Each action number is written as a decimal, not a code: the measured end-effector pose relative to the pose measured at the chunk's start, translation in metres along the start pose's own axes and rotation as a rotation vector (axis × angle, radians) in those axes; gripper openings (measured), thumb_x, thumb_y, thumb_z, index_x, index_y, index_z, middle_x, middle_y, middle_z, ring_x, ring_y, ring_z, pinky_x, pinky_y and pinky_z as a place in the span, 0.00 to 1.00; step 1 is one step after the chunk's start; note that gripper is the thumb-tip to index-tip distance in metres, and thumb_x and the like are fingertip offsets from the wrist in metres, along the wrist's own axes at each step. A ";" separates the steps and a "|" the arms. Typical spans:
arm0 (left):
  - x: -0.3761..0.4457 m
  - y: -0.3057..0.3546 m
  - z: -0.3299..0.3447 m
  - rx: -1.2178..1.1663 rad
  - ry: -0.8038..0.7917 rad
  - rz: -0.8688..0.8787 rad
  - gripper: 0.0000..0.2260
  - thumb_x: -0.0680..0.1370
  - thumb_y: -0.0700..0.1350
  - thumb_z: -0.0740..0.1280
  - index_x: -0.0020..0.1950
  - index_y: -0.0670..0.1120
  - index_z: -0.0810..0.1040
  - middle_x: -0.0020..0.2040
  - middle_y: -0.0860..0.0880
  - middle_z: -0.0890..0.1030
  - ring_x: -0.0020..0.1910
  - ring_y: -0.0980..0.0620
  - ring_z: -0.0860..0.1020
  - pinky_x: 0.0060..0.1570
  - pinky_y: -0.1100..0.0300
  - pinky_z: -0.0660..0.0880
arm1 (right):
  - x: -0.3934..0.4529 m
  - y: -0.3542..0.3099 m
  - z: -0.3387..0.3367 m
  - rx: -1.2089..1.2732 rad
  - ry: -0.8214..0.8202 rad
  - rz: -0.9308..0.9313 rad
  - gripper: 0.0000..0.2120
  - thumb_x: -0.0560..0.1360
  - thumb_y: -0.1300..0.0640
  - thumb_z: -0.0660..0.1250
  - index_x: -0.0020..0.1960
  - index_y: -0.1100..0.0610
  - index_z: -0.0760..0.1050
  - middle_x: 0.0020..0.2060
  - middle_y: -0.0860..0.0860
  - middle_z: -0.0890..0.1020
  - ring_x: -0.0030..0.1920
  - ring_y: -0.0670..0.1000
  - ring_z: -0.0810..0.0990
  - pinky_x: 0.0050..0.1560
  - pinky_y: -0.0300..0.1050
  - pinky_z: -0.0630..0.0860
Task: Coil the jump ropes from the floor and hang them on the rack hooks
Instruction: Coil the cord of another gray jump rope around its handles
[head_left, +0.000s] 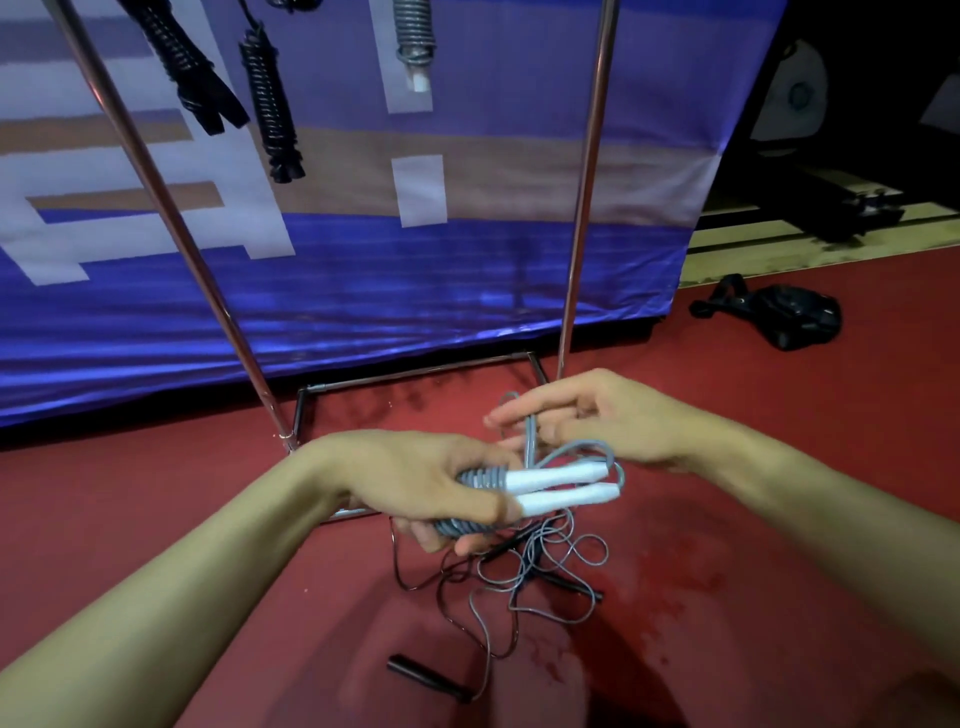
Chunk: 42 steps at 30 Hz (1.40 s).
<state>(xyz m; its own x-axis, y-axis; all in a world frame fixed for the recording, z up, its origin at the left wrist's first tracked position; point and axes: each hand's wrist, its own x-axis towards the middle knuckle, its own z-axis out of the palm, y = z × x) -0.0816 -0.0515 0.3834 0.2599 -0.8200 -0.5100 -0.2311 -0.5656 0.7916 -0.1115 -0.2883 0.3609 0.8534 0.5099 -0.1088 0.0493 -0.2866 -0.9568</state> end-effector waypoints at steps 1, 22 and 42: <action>0.003 -0.001 0.001 0.002 0.013 -0.012 0.05 0.85 0.47 0.64 0.58 0.47 0.72 0.35 0.48 0.76 0.27 0.51 0.65 0.28 0.57 0.57 | -0.001 -0.001 0.002 0.261 -0.001 0.021 0.18 0.80 0.69 0.63 0.69 0.61 0.76 0.64 0.60 0.82 0.65 0.59 0.81 0.66 0.51 0.78; 0.021 -0.007 0.003 0.096 -0.048 -0.240 0.02 0.84 0.51 0.64 0.55 0.54 0.74 0.36 0.51 0.81 0.24 0.55 0.69 0.24 0.65 0.61 | -0.011 -0.068 -0.006 1.061 0.364 0.080 0.04 0.76 0.57 0.69 0.48 0.57 0.80 0.27 0.43 0.70 0.23 0.42 0.63 0.37 0.34 0.71; 0.023 -0.028 -0.023 -0.829 0.494 0.054 0.10 0.78 0.53 0.69 0.52 0.50 0.73 0.38 0.47 0.73 0.29 0.54 0.61 0.27 0.64 0.56 | 0.002 -0.016 0.007 0.561 0.512 0.196 0.16 0.82 0.70 0.57 0.59 0.63 0.82 0.48 0.56 0.82 0.25 0.42 0.62 0.25 0.33 0.66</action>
<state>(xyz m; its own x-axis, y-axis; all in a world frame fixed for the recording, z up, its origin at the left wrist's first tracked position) -0.0479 -0.0525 0.3566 0.6771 -0.6067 -0.4165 0.4318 -0.1309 0.8924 -0.1145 -0.2771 0.3743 0.9591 0.0161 -0.2826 -0.2805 0.1894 -0.9410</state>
